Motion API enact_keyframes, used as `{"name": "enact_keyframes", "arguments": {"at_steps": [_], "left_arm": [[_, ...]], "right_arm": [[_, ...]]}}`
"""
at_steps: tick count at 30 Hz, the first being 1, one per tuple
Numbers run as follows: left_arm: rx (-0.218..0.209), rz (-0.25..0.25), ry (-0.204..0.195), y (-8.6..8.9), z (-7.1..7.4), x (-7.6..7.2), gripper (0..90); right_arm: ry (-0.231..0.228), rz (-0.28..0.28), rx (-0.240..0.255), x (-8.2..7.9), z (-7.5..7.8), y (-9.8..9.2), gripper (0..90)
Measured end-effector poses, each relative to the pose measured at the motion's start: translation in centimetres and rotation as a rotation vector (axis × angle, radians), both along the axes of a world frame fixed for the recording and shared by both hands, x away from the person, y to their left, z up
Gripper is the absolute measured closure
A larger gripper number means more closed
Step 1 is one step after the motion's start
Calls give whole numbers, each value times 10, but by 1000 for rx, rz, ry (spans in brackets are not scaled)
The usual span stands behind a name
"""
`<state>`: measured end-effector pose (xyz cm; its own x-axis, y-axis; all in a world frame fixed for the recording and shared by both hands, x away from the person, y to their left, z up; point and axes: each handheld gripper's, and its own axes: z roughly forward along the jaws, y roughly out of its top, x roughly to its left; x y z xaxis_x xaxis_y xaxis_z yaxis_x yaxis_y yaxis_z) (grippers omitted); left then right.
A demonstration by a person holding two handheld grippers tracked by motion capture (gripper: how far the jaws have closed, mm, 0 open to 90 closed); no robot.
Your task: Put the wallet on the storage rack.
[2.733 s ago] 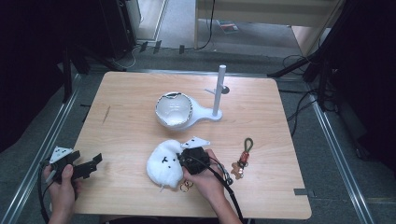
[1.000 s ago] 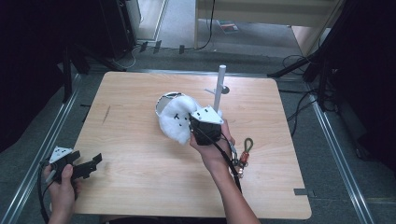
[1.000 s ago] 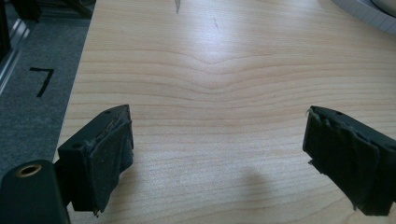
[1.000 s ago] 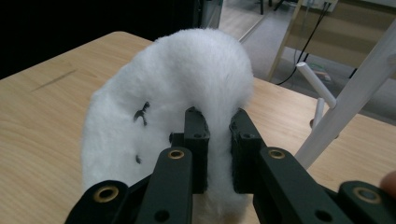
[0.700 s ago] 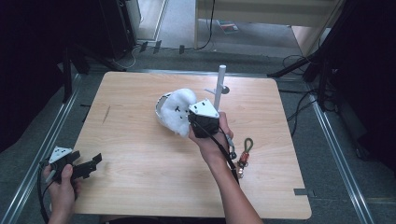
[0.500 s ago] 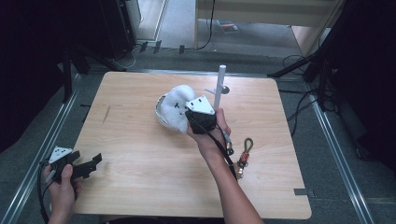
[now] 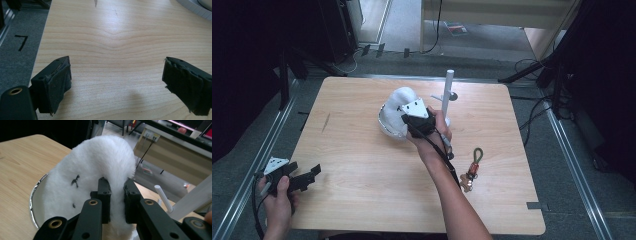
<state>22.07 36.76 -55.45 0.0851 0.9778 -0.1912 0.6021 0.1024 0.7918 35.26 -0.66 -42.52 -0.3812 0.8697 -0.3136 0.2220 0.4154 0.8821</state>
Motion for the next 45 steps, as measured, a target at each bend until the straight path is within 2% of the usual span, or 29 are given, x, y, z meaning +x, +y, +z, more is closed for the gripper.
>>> {"name": "enact_keyframes", "arguments": {"at_steps": [4, 9, 12, 16, 19, 20, 21, 22, 25, 27, 30, 33, 37, 38, 41, 45], "left_arm": [[-1, 0, 2, 0, 0, 0, 94], [-3, 1, 2, 0, 0, 0, 94], [-6, 0, 2, 0, 0, 0, 94], [-7, 0, 4, 0, 0, 0, 94], [-6, 2, 4, 0, 0, 0, 94], [-6, 1, 6, 0, 0, 0, 94], [-7, 1, 6, 0, 0, 0, 94], [-7, 1, 6, 0, 0, 0, 94], [-8, 2, 8, 0, 0, 1, 94], [-10, 2, 8, 0, 0, 1, 94], [-8, 2, 11, 1, 0, 1, 94], [-6, 2, 12, 0, 0, 1, 94], [-6, 2, 12, 0, 0, 1, 94], [-6, 2, 12, 0, 0, 1, 94], [-9, 2, 11, 1, 0, 1, 94], [-10, 3, 11, 1, 0, 1, 94]], "right_arm": [[-37, -8, -47, 0, -3, 8, 799], [-22, 10, -65, 2, -10, 16, 786], [-35, 2, -89, 3, -13, 19, 778], [-35, 8, -84, 4, -15, 21, 770], [-31, 33, -55, 3, -15, 21, 741], [-21, 56, -23, 3, -14, 19, 714], [-4, 102, 38, 4, -12, 15, 678], [18, 121, 73, 5, -11, 12, 641], [110, 182, 227, 13, -8, 1, 560], [147, 209, 283, 14, -6, -4, 552], [180, 223, 300, 15, -5, -8, 549], [205, 191, 279, 18, -8, -9, 553], [223, 164, 291, 22, -12, -11, 545], [232, 145, 294, 24, -13, -12, 507], [242, 145, 298, 26, -15, -11, 456], [286, 139, 305, 29, -18, -13, 370]]}}
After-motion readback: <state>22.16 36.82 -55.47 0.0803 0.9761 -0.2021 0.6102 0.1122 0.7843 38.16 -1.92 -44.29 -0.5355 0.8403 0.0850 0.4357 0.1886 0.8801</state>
